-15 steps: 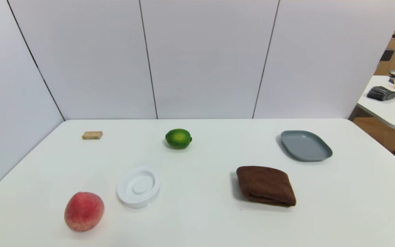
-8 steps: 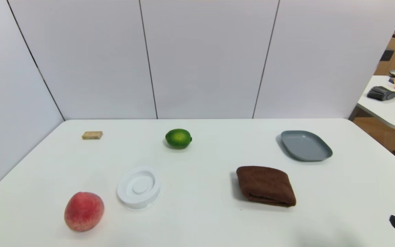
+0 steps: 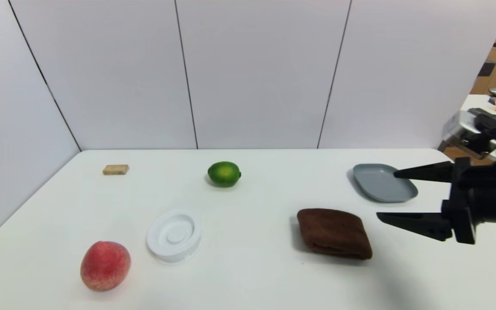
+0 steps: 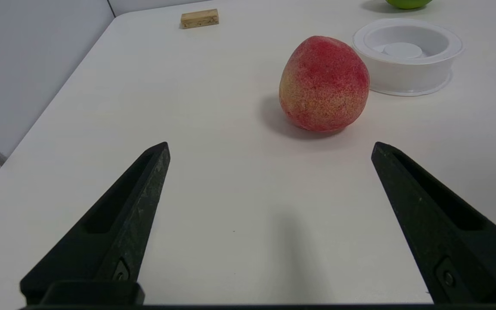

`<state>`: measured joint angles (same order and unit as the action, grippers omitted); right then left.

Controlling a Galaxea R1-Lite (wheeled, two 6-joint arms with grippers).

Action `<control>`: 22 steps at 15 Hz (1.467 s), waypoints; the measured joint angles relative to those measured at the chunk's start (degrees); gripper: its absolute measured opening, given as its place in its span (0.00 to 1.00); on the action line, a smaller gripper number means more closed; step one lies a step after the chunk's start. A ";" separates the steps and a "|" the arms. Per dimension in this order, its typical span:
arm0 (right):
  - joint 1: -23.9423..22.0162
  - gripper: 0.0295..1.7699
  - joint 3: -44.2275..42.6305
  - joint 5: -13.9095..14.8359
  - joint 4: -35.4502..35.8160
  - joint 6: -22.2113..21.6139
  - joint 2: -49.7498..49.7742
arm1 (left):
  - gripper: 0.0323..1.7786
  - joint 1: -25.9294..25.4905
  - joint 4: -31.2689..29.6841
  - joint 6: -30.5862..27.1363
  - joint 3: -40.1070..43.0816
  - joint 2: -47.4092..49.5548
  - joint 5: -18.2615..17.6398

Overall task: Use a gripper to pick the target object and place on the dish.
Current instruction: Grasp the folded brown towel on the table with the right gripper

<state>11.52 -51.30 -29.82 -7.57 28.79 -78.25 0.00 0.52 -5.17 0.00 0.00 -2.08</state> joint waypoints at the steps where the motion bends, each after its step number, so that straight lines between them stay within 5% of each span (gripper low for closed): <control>1: 0.16 0.97 -2.52 -2.23 -1.41 3.62 -3.91 | 0.95 0.00 -0.01 0.00 0.00 0.00 -0.02; 6: 0.13 0.97 -12.20 -5.32 -12.13 25.33 -18.99 | 0.95 0.00 0.00 0.02 0.00 0.00 -0.02; 8: 0.16 0.97 -13.23 -6.58 -12.96 30.40 -21.94 | 0.95 0.00 -0.01 0.00 0.00 0.00 -0.02; 12: 0.33 0.97 -13.20 -9.46 -13.21 33.44 -24.45 | 0.95 0.00 0.00 0.02 0.00 0.00 -0.02; 22: 1.45 0.97 -12.84 -9.64 -13.13 33.63 -27.06 | 0.95 0.00 0.00 0.00 0.00 0.00 -0.02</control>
<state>12.97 -64.13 -39.46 -20.70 62.43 -105.31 0.00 0.52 -5.17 0.00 0.00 -2.11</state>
